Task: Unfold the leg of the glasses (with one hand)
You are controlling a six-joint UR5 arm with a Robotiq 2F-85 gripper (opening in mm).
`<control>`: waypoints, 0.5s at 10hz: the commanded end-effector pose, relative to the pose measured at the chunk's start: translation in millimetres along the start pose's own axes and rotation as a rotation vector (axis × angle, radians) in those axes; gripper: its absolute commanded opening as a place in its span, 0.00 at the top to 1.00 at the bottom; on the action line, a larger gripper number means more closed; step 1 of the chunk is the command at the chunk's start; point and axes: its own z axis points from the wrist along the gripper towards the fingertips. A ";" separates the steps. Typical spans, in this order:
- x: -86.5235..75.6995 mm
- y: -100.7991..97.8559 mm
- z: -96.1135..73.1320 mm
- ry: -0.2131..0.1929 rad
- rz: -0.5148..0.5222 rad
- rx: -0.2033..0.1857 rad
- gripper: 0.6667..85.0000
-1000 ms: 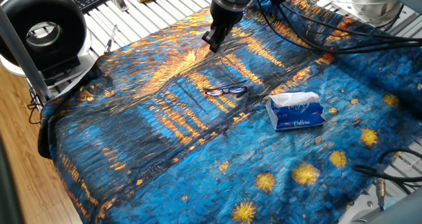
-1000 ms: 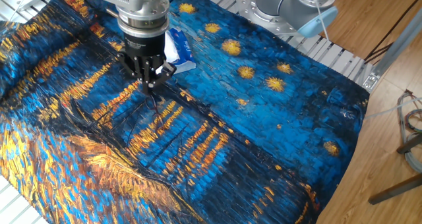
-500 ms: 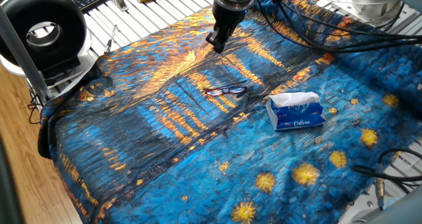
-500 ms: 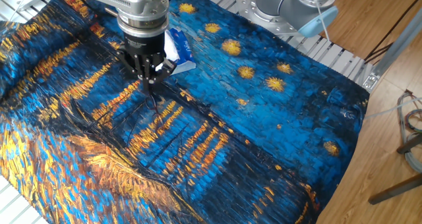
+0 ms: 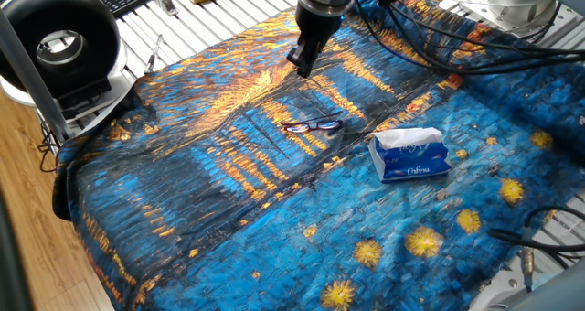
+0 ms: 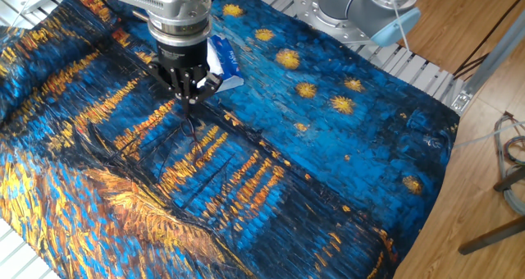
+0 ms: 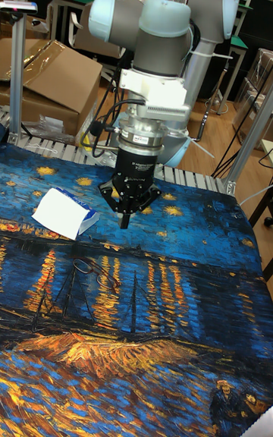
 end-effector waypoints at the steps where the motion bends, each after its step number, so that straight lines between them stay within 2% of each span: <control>1: 25.7 -4.1 -3.6 -0.001 -0.056 -0.020 0.79; 3: 37.8 -0.9 4.2 -0.014 -0.050 -0.026 0.76; 5: 39.8 -1.9 18.7 -0.044 -0.048 -0.004 0.76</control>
